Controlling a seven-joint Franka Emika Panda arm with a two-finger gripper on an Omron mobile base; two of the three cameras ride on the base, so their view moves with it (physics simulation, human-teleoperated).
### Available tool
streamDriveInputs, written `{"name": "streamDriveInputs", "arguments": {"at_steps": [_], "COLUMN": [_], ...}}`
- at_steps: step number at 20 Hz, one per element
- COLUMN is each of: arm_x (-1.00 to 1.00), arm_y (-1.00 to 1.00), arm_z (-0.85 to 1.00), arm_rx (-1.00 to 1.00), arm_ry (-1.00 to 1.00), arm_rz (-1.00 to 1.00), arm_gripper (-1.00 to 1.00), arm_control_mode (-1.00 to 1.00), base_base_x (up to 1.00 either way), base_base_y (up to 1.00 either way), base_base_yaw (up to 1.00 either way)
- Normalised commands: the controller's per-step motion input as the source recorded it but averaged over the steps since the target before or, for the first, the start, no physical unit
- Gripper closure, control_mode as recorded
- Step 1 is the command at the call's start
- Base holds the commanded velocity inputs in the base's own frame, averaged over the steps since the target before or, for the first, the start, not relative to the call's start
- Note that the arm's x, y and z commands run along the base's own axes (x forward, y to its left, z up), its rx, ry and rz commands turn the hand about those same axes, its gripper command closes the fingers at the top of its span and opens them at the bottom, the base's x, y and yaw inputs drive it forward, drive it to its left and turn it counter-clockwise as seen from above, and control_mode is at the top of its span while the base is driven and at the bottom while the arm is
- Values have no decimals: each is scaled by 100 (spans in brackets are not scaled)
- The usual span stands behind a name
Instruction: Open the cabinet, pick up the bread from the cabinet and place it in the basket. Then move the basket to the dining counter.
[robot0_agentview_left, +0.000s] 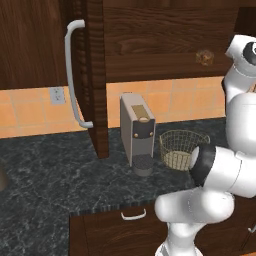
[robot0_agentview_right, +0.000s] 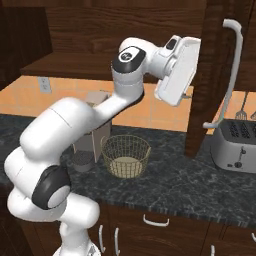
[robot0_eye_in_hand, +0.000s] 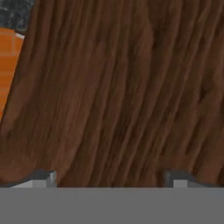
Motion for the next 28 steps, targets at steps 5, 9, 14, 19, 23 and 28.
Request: {"name": "streamDriveInputs", "arguments": {"at_steps": [5, 9, 14, 19, 23, 28], "arm_x": [15, 14, 2, 0, -11, -2], "arm_y": [-100, -80, 76, 100, 96, 99], "arm_z": [-1, -5, -24, -42, -58, -83], "arm_rx": [26, 12, 1, -6, 19, 46], "arm_ry": [4, 1, -9, -16, -41, -35], "arm_rz": [7, 3, -2, -2, -17, -10], "arm_gripper": [-100, -100, -100, -100, -100, -100], "arm_control_mode": [-100, -100, -100, -100, -100, -100], "base_base_x": [0, 0, 0, 0, 0, 0], "base_base_y": [0, 0, 0, 0, 0, 0], "base_base_yaw": [0, 0, 0, 0, 0, 0]}}
